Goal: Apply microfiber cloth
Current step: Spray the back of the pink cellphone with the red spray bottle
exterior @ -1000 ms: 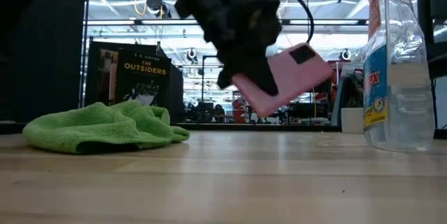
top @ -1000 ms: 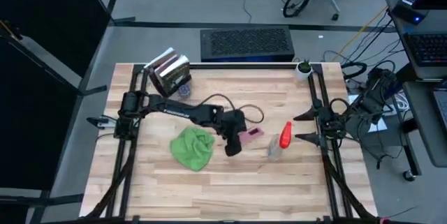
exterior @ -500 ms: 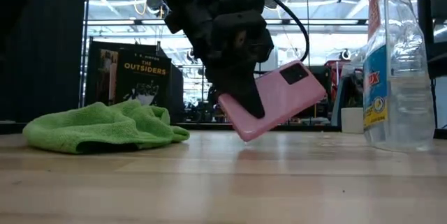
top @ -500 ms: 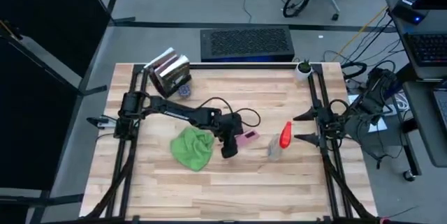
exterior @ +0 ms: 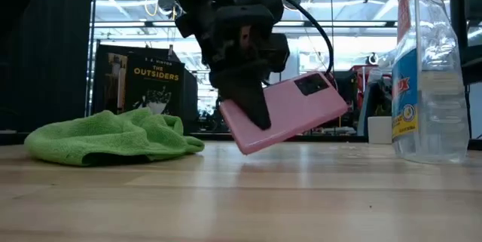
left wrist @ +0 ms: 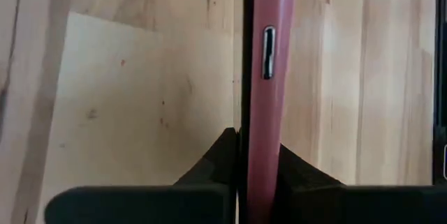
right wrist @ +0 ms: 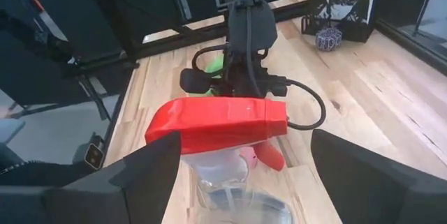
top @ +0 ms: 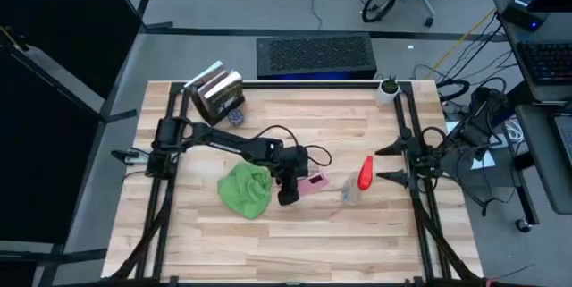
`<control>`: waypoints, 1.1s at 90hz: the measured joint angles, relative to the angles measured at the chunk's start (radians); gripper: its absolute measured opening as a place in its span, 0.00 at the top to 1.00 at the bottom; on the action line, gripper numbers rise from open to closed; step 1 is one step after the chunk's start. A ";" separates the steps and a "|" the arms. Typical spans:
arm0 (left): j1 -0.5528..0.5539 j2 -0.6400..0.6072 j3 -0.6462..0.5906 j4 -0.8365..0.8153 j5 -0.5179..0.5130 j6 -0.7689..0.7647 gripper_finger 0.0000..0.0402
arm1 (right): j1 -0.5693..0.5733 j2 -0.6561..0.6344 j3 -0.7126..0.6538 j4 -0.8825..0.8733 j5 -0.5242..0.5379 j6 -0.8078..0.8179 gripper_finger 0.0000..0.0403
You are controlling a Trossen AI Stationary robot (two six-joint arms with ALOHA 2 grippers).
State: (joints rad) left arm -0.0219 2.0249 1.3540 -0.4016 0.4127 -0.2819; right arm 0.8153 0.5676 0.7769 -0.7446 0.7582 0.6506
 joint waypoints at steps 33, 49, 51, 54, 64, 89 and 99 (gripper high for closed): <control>0.000 0.062 0.003 0.006 0.006 -0.019 0.81 | 0.000 0.003 0.000 -0.003 0.000 0.000 0.25; 0.008 0.063 0.002 0.007 0.002 -0.016 0.75 | 0.000 0.003 0.000 -0.011 0.000 0.000 0.25; 0.010 0.063 0.002 0.007 0.004 -0.015 0.74 | 0.000 0.003 0.000 -0.011 0.000 0.000 0.25; 0.014 0.063 0.002 0.007 0.010 -0.008 0.72 | 0.000 0.003 0.000 -0.011 0.000 0.000 0.25; 0.027 0.064 0.002 0.006 0.033 0.001 0.65 | 0.000 0.003 0.000 -0.018 0.000 0.000 0.25; 0.071 0.054 0.006 -0.016 0.014 0.001 0.56 | 0.000 0.003 -0.001 -0.018 0.000 0.000 0.25; 0.089 0.037 0.009 -0.057 -0.053 0.021 0.56 | 0.000 0.003 -0.001 -0.018 0.000 -0.006 0.25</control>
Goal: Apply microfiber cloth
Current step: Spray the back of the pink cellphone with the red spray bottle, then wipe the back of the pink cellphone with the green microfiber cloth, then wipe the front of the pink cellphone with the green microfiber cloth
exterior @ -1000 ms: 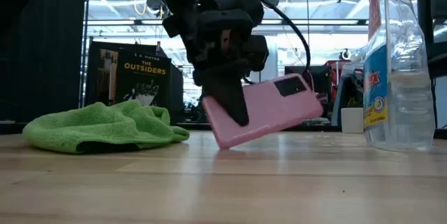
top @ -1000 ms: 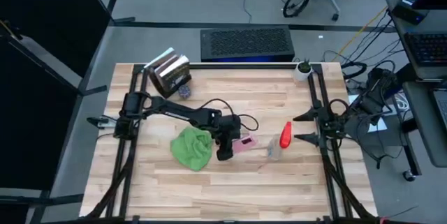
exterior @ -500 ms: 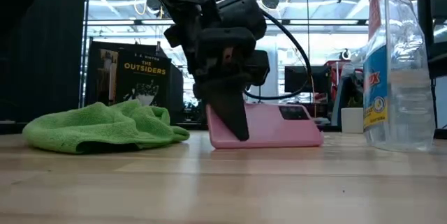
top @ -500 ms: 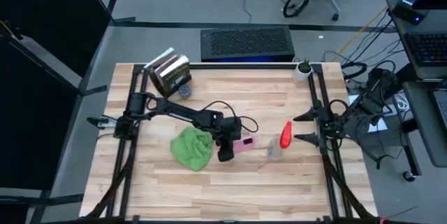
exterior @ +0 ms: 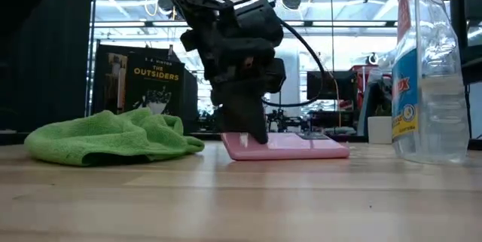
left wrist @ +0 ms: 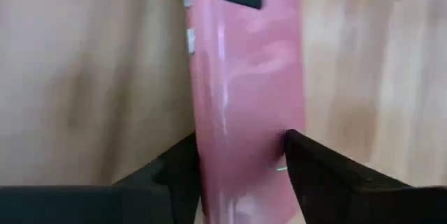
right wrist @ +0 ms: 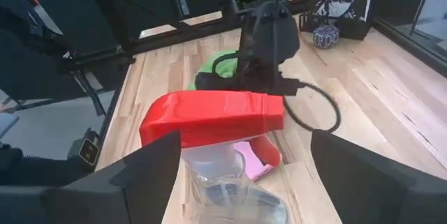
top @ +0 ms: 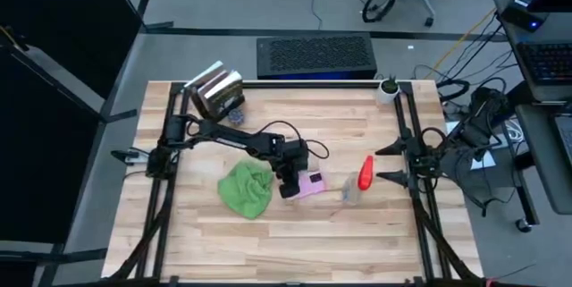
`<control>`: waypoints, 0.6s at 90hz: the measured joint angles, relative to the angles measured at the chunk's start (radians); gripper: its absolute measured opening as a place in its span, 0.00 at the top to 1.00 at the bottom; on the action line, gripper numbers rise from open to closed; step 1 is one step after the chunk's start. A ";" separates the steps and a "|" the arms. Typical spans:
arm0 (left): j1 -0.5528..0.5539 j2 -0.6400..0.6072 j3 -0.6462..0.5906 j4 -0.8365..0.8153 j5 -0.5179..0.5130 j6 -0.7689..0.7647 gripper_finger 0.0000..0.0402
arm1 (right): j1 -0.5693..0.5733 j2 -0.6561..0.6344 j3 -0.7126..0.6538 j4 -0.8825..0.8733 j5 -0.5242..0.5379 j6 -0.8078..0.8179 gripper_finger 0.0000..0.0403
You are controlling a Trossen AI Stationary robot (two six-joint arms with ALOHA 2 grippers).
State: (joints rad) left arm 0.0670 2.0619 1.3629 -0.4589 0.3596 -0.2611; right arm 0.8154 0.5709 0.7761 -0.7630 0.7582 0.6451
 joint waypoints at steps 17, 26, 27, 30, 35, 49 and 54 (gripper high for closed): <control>0.022 -0.051 0.000 -0.081 -0.113 0.034 0.56 | 0.000 -0.001 0.000 0.002 0.001 -0.027 0.25; 0.022 -0.089 -0.001 -0.120 -0.151 0.043 0.56 | 0.000 -0.001 0.000 0.007 0.006 -0.055 0.25; 0.022 -0.094 0.000 -0.118 -0.153 0.044 0.56 | 0.000 -0.001 0.000 0.009 0.007 -0.055 0.25; 0.022 -0.107 0.001 -0.121 -0.155 0.060 0.56 | 0.000 -0.001 0.000 0.014 0.009 -0.056 0.25; 0.020 -0.116 0.001 -0.131 -0.161 0.080 0.56 | 0.000 -0.001 0.000 0.029 0.009 -0.052 0.25; 0.018 -0.127 0.000 -0.137 -0.199 0.114 0.56 | 0.000 0.005 0.043 0.187 0.009 -0.130 0.25; 0.018 -0.131 -0.002 -0.132 -0.208 0.138 0.56 | 0.000 0.018 0.068 0.290 0.009 -0.236 0.25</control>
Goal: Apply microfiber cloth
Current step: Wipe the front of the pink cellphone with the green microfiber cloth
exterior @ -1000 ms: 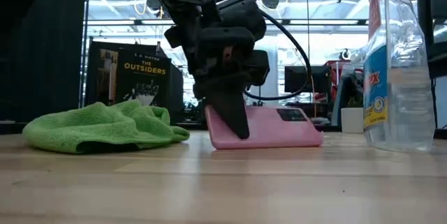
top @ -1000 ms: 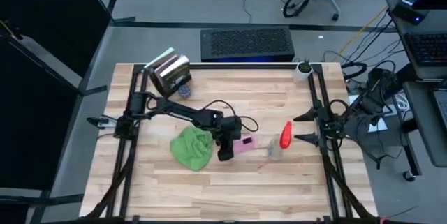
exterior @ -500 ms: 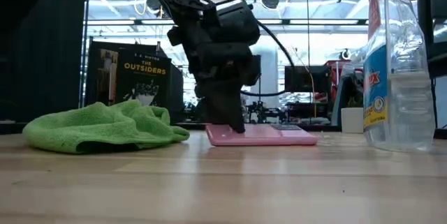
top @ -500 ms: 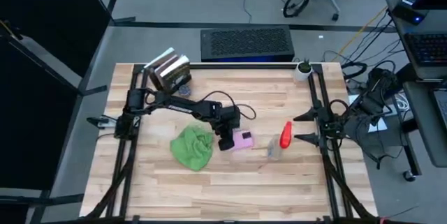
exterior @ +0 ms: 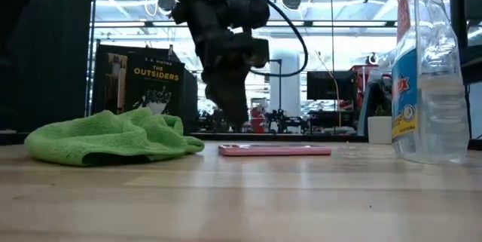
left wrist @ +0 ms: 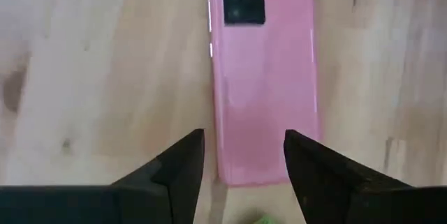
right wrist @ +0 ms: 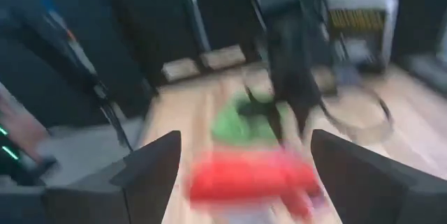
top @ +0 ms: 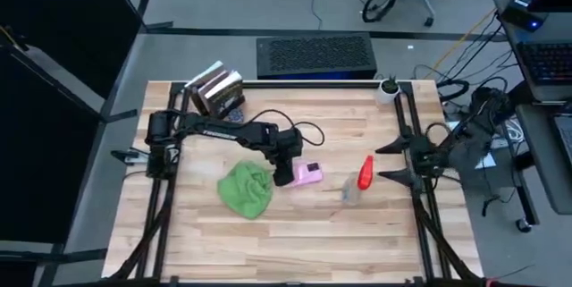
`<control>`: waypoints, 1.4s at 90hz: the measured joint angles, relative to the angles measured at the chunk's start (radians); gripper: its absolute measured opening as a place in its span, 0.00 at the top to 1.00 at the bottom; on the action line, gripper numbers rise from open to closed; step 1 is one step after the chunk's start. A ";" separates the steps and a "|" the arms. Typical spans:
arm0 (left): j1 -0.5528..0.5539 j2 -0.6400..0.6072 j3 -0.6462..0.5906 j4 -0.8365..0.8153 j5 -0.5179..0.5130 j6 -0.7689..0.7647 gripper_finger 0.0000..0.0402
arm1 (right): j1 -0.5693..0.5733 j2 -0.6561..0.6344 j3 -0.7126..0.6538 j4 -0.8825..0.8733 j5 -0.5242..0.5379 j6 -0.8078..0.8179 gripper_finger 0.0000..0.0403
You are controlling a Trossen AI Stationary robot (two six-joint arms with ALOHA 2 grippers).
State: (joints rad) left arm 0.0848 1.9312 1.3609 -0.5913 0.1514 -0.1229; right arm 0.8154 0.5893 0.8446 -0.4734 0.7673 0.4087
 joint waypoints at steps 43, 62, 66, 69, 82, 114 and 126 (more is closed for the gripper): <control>-0.055 -0.021 -0.160 0.170 -0.112 0.042 0.56 | -0.221 0.424 0.082 0.201 -0.032 -0.294 0.25; -0.054 -0.030 -0.184 0.217 -0.138 0.052 0.56 | -0.242 0.624 0.082 0.392 -0.165 -0.340 0.25; -0.054 -0.033 -0.183 0.221 -0.156 0.055 0.56 | -0.232 0.657 0.083 0.422 -0.174 -0.335 0.25; -0.053 -0.033 -0.183 0.220 -0.165 0.059 0.56 | -0.223 0.679 0.083 0.436 -0.176 -0.320 0.25; -0.052 -0.032 -0.183 0.218 -0.180 0.086 0.56 | -0.174 0.757 0.084 0.486 -0.198 -0.195 0.25; -0.053 -0.032 -0.183 0.220 -0.180 0.113 0.56 | -0.045 0.985 0.084 0.428 -0.144 0.291 0.25; -0.053 -0.032 -0.183 0.226 -0.180 0.117 0.56 | -0.038 1.075 0.084 0.302 -0.113 0.452 0.25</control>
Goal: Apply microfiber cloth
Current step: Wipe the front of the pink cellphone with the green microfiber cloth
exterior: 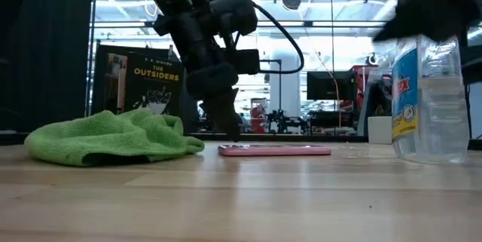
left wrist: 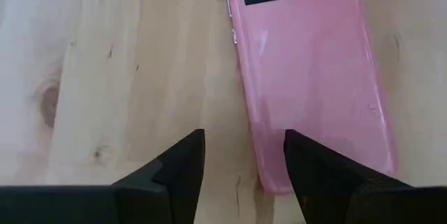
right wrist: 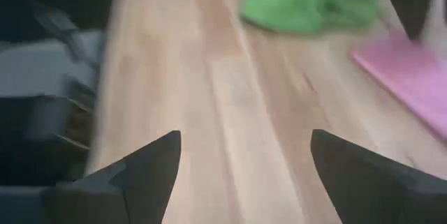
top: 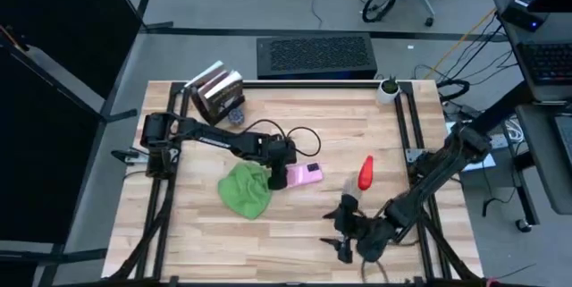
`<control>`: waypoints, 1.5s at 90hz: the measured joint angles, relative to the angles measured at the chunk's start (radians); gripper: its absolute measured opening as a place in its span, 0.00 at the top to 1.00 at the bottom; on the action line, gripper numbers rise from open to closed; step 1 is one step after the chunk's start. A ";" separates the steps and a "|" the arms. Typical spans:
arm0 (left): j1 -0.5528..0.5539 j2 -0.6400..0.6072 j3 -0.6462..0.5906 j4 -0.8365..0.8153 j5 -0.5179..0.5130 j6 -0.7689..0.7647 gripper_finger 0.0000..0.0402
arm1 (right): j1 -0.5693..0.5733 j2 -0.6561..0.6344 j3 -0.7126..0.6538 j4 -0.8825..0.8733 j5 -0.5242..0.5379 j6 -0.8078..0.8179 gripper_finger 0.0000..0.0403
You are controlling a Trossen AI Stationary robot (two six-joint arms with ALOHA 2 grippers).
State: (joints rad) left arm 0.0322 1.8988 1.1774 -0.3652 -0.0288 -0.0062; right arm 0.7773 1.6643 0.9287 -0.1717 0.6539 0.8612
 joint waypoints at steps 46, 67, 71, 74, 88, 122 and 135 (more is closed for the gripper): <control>0.000 0.000 0.000 0.052 0.001 0.023 0.56 | -0.005 0.040 -0.009 -0.449 0.136 0.234 0.25; 0.000 0.000 -0.001 0.053 0.001 0.032 0.56 | -0.062 0.069 -0.049 -0.124 0.215 0.197 0.25; 0.000 0.000 -0.008 0.062 0.001 0.032 0.56 | -0.079 0.097 -0.050 -0.048 0.210 0.174 0.25; 0.000 0.000 -0.017 0.070 0.001 0.032 0.56 | -0.094 0.118 -0.050 -0.015 0.208 0.169 0.25; 0.000 0.016 -0.044 0.104 0.005 0.039 0.56 | -0.184 0.211 -0.052 0.008 0.207 0.215 0.25; -0.049 0.025 -0.078 0.139 0.172 -0.037 0.56 | -0.300 0.256 -0.048 -0.006 0.170 0.159 0.25; -0.101 0.028 -0.081 0.184 0.197 -0.073 0.56 | -0.303 0.256 -0.048 -0.013 0.171 0.144 0.25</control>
State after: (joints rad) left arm -0.0692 1.9270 1.0961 -0.1815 0.1679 -0.0788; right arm 0.4740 1.9205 0.8803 -0.1842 0.8244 1.0049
